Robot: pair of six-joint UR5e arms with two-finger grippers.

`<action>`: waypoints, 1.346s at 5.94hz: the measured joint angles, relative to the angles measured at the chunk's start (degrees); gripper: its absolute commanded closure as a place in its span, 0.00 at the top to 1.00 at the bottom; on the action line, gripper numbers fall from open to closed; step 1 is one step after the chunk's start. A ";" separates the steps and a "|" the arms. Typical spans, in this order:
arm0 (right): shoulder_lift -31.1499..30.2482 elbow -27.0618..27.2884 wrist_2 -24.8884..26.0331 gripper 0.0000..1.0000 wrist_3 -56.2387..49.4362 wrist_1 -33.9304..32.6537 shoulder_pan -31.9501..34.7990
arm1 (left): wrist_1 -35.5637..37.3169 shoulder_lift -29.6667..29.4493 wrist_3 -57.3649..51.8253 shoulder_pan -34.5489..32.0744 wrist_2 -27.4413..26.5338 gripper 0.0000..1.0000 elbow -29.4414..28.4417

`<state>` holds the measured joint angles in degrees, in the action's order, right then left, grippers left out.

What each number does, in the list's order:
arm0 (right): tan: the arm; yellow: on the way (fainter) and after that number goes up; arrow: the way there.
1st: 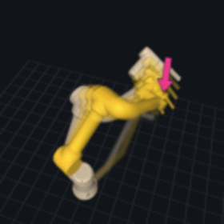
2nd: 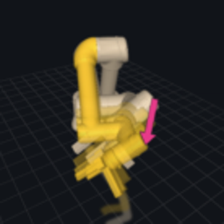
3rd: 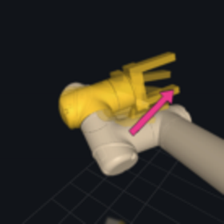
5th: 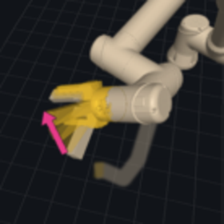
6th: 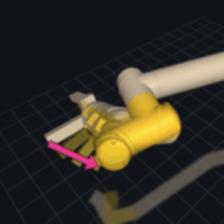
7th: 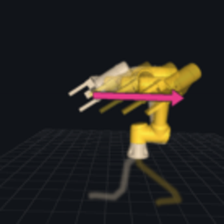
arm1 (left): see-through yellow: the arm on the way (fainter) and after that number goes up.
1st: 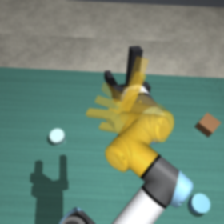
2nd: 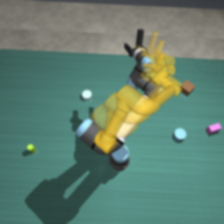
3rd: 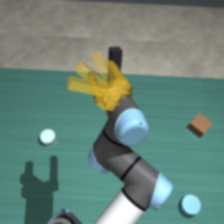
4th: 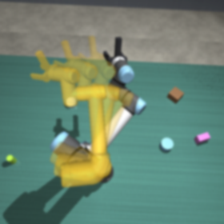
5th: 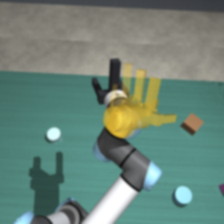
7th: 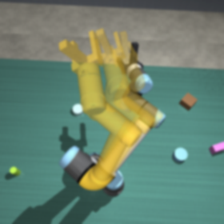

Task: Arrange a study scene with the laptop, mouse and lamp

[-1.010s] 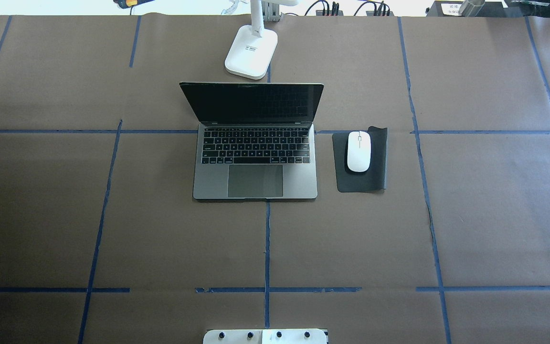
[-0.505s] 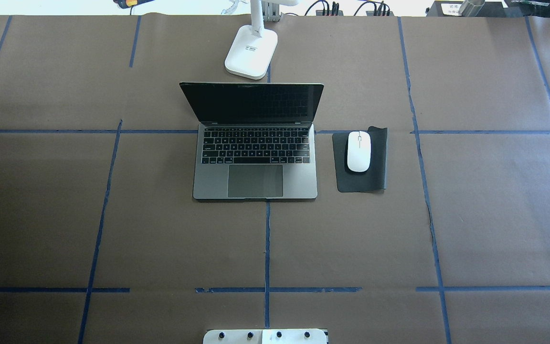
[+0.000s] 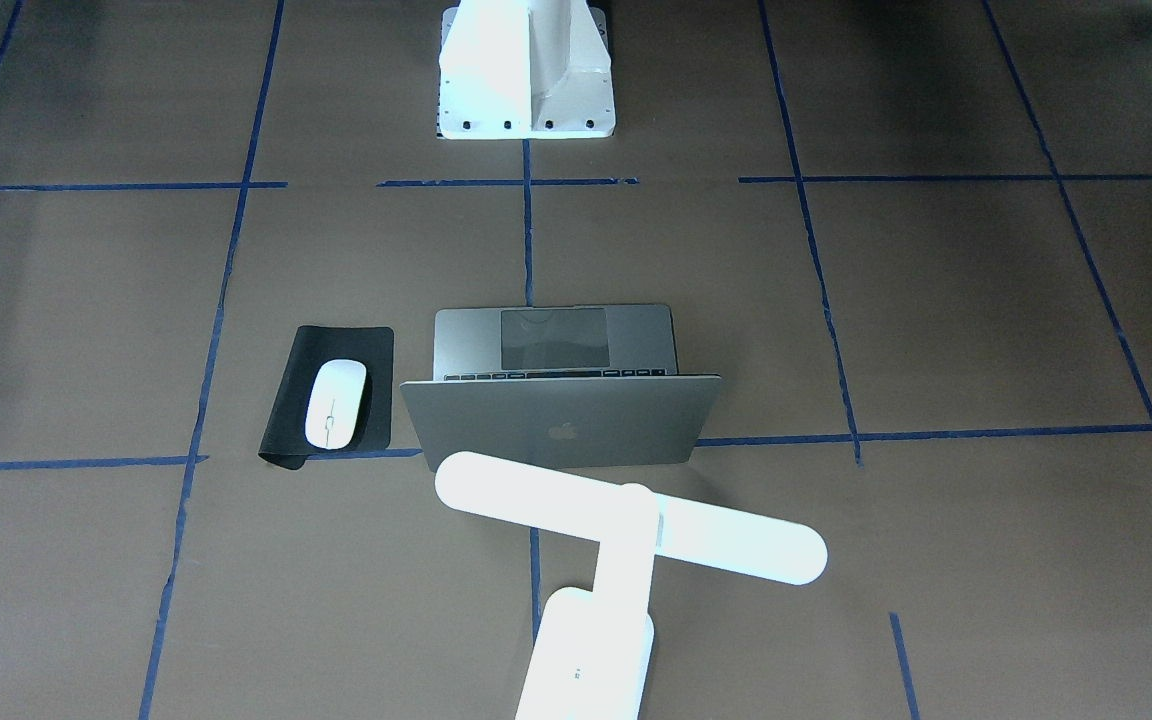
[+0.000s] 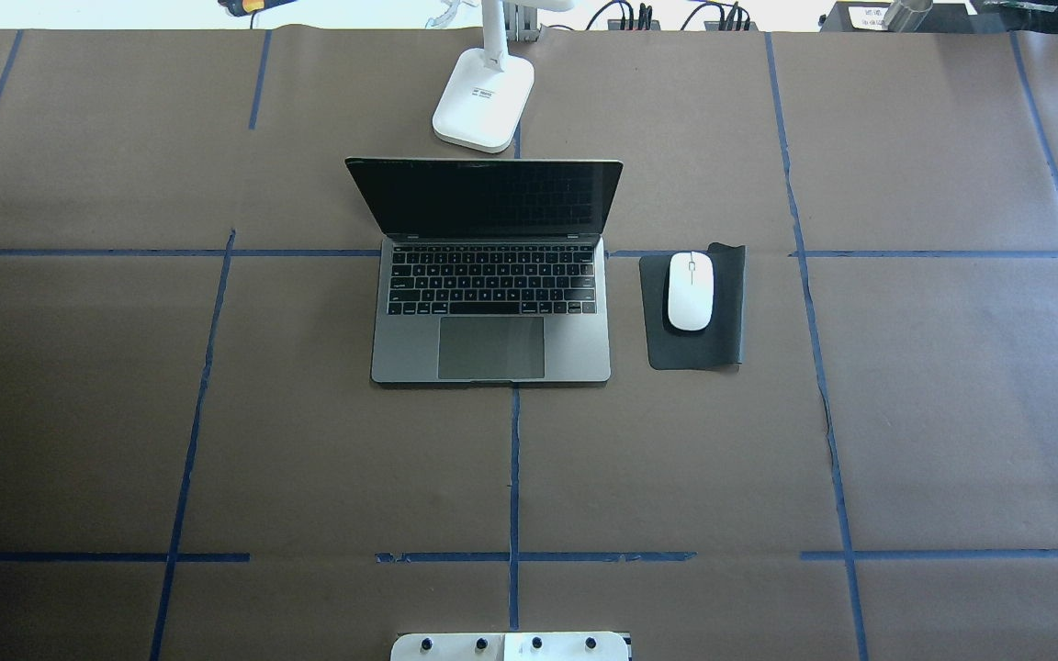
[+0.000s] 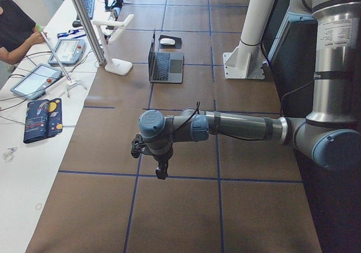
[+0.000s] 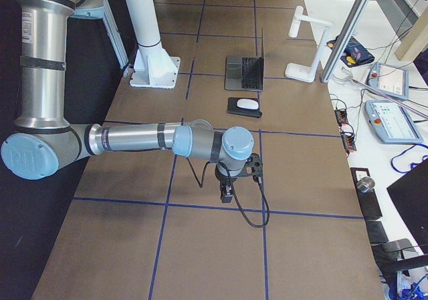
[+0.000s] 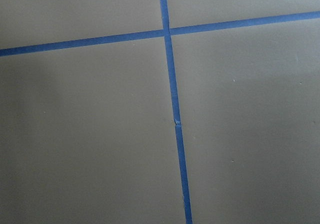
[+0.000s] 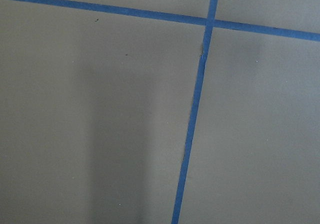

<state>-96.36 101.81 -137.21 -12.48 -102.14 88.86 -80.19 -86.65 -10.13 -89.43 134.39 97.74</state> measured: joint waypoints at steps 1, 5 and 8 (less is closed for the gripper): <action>-0.07 -0.09 0.60 1.00 0.34 0.40 0.00 | 0.17 0.11 -0.01 -0.32 -2.22 1.00 0.11; 0.29 0.08 1.19 1.00 1.41 0.57 0.25 | 0.33 1.91 -0.07 -0.92 -1.33 1.00 1.11; -0.05 0.13 1.27 1.00 1.38 0.63 0.76 | 0.21 2.44 -0.07 -0.99 1.13 1.00 1.60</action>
<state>-96.41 101.95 -135.94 -11.10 -101.52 89.62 -79.98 -84.21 -10.20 -90.41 135.52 99.34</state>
